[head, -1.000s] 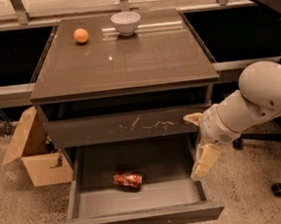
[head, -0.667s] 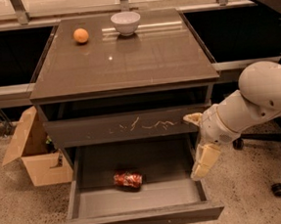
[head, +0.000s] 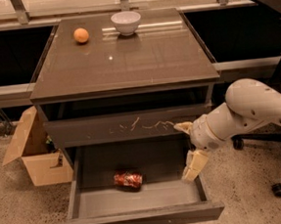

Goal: Pick coke can from middle drawer and place on counter

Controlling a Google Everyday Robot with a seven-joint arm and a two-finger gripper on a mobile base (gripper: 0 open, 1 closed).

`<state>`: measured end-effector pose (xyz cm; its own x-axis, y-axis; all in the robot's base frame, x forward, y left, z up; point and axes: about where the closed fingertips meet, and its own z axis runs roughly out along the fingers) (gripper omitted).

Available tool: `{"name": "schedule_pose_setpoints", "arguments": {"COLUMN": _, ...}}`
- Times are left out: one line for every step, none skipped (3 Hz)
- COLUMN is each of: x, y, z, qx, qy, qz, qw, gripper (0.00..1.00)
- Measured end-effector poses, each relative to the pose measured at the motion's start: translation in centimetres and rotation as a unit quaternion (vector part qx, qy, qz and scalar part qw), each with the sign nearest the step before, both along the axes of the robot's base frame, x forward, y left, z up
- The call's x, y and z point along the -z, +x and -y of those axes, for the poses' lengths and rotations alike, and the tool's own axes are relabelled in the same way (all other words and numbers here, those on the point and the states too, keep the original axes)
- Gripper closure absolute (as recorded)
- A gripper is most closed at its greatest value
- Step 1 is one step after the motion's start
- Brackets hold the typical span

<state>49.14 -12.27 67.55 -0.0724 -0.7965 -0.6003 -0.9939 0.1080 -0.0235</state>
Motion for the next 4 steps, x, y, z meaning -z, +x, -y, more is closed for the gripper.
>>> {"name": "schedule_pose_setpoints", "arguments": {"x": 6.2, "y": 1.3, "z": -1.2, "qx": 0.016, "qy": 0.004, "qz": -0.034, "qw": 0.9993, "gripper": 0.00}}
{"name": "schedule_pose_setpoints", "arguments": {"x": 9.4, "y": 2.1, "z": -2.1, "qx": 0.030, "qy": 0.002, "qz": -0.046, "qw": 0.9985, "gripper": 0.00}}
{"name": "schedule_pose_setpoints", "arguments": {"x": 14.0, "y": 4.0, "z": -5.6, "qx": 0.051, "qy": 0.019, "qz": -0.044, "qw": 0.9975, "gripper": 0.00}}
{"name": "schedule_pose_setpoints", "arguments": {"x": 14.0, "y": 4.0, "z": -5.6, "qx": 0.051, "qy": 0.019, "qz": -0.044, "qw": 0.9975, "gripper": 0.00}}
